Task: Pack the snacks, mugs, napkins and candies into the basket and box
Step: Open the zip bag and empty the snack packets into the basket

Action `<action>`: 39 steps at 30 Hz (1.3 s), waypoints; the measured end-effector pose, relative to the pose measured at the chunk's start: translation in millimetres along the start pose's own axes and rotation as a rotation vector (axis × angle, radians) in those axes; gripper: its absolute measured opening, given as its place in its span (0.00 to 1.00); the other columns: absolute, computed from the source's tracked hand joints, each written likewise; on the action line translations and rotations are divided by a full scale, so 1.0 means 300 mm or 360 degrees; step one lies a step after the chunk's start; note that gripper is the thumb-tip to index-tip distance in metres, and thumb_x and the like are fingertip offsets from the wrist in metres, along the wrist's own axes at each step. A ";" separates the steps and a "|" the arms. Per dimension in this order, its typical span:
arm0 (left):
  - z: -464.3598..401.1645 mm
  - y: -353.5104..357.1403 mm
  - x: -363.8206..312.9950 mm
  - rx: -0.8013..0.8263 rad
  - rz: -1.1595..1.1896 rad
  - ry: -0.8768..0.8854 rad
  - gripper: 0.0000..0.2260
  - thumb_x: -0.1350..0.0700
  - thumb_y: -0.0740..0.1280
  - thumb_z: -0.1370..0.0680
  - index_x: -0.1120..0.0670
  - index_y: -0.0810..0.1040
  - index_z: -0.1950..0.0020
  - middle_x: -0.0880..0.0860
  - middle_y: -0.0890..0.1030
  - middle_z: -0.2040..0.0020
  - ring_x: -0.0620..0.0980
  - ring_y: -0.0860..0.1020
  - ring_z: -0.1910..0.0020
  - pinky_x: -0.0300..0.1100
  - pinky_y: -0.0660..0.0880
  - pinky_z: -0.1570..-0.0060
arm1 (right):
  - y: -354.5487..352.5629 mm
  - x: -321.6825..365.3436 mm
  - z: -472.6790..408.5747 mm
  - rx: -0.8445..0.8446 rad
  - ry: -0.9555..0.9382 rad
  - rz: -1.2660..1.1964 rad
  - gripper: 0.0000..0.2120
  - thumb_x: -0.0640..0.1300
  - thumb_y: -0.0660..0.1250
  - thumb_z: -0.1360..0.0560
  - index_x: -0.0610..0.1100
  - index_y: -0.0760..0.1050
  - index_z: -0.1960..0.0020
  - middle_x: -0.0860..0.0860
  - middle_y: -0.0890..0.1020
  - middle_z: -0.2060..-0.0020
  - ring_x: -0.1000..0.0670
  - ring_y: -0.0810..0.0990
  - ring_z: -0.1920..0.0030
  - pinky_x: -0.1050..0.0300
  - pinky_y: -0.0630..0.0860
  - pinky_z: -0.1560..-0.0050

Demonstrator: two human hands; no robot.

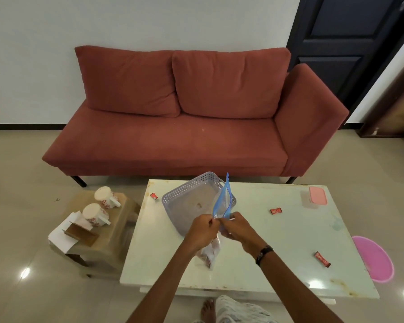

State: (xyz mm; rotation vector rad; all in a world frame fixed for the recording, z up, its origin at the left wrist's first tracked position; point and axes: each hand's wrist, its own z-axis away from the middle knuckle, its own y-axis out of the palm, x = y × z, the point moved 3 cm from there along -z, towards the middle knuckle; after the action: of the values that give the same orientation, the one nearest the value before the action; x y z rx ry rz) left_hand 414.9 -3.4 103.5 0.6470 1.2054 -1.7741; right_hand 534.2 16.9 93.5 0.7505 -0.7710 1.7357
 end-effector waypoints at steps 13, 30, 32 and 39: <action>-0.101 -0.047 -0.011 -0.0494 -0.0613 -0.0082 0.20 0.55 0.62 0.22 0.60 0.64 0.33 0.58 0.76 0.39 0.58 0.77 0.43 0.49 0.76 0.46 | 0.023 -0.020 -0.009 -0.0141 -0.0527 0.0680 0.09 0.39 0.66 0.30 0.32 0.74 0.62 0.37 0.81 0.65 0.50 0.73 0.67 0.56 0.72 0.62; -0.149 -0.024 -0.001 -0.0517 -0.0191 0.0167 0.12 0.58 0.60 0.21 0.63 0.75 0.62 0.62 0.80 0.60 0.61 0.77 0.57 0.50 0.72 0.57 | -0.122 -0.041 0.035 -0.0187 -0.0365 0.0845 0.15 0.49 0.65 0.25 0.37 0.71 0.61 0.41 0.84 0.59 0.44 0.80 0.61 0.57 0.72 0.60; -0.130 -0.010 -0.004 -0.0490 -0.0110 0.0182 0.12 0.58 0.60 0.21 0.62 0.75 0.62 0.62 0.80 0.61 0.60 0.76 0.59 0.49 0.71 0.57 | -0.118 -0.004 0.014 -0.0320 -0.0359 0.0920 0.12 0.51 0.65 0.25 0.41 0.72 0.55 0.43 0.82 0.54 0.44 0.79 0.54 0.56 0.70 0.56; -0.079 -0.061 -0.028 -0.0443 -0.0121 0.0233 0.10 0.55 0.59 0.20 0.56 0.73 0.59 0.53 0.76 0.59 0.49 0.74 0.57 0.45 0.74 0.51 | -0.098 0.132 -0.070 -0.0502 -0.0834 0.1001 0.22 0.50 0.67 0.25 0.43 0.71 0.35 0.46 0.76 0.39 0.44 0.73 0.40 0.57 0.68 0.45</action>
State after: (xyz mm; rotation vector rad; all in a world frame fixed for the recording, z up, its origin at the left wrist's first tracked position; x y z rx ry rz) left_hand 401.7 24.3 109.4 0.5802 1.5618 -1.6012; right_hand 549.7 63.0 116.4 0.8022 -1.7440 1.9001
